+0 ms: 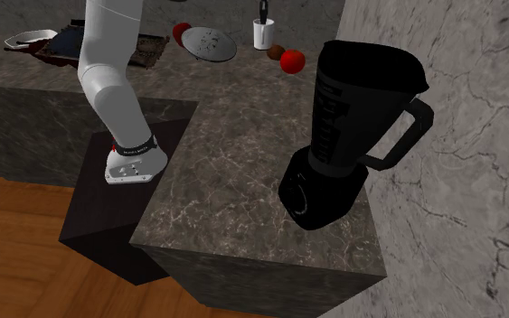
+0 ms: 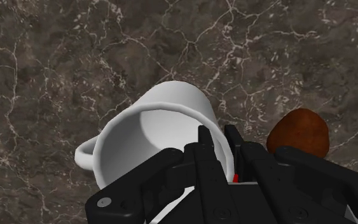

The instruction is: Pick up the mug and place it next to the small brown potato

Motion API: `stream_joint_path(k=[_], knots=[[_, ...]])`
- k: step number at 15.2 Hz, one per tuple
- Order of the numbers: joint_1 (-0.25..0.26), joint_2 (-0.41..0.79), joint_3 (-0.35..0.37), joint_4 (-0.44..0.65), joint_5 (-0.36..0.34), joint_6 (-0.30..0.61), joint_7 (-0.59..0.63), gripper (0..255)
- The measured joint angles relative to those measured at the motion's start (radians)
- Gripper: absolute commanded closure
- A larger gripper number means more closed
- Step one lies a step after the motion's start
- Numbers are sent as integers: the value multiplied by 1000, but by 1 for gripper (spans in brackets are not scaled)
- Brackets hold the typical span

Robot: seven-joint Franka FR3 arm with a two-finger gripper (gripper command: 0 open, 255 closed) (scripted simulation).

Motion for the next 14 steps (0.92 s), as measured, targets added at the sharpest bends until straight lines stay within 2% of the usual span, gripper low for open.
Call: stream_joint_path(k=[14], knots=[[-13, 19, -6, -158, -10, 175, 15, 255]])
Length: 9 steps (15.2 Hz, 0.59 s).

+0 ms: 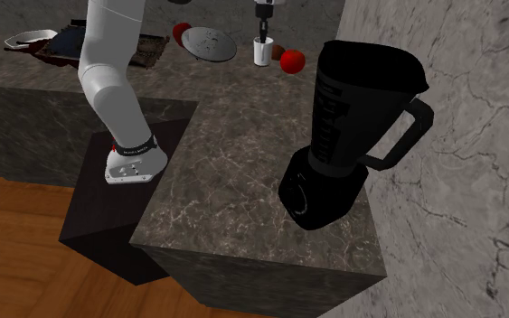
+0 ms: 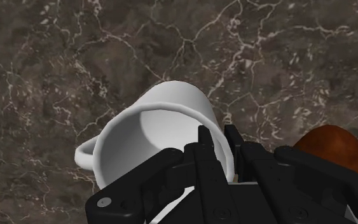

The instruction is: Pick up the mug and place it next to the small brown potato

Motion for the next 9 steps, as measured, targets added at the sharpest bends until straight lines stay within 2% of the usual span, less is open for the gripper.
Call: stream_joint_path(k=[9], knots=[[-3, 20, -5, -71, -10, 90, 10, 255]])
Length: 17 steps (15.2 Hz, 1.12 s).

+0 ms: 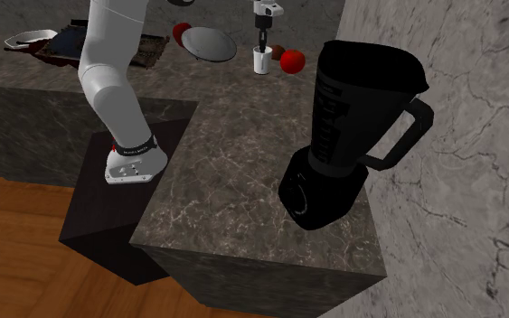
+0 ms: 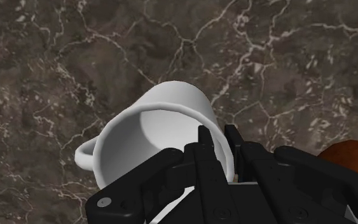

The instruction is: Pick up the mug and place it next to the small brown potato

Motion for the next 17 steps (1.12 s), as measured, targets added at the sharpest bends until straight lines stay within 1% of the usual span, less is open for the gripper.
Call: stream_joint_path(k=[5, 6, 12, 15, 17], knots=[[0, 2, 0, 0, -1, 2, 0, 255], [0, 2, 0, 0, -1, 2, 0, 0], [0, 2, 0, 0, -1, 2, 0, 0], [1, -20, 5, 33, 7, -50, -5, 0], [7, -20, 6, 81, 10, -98, -8, 0]])
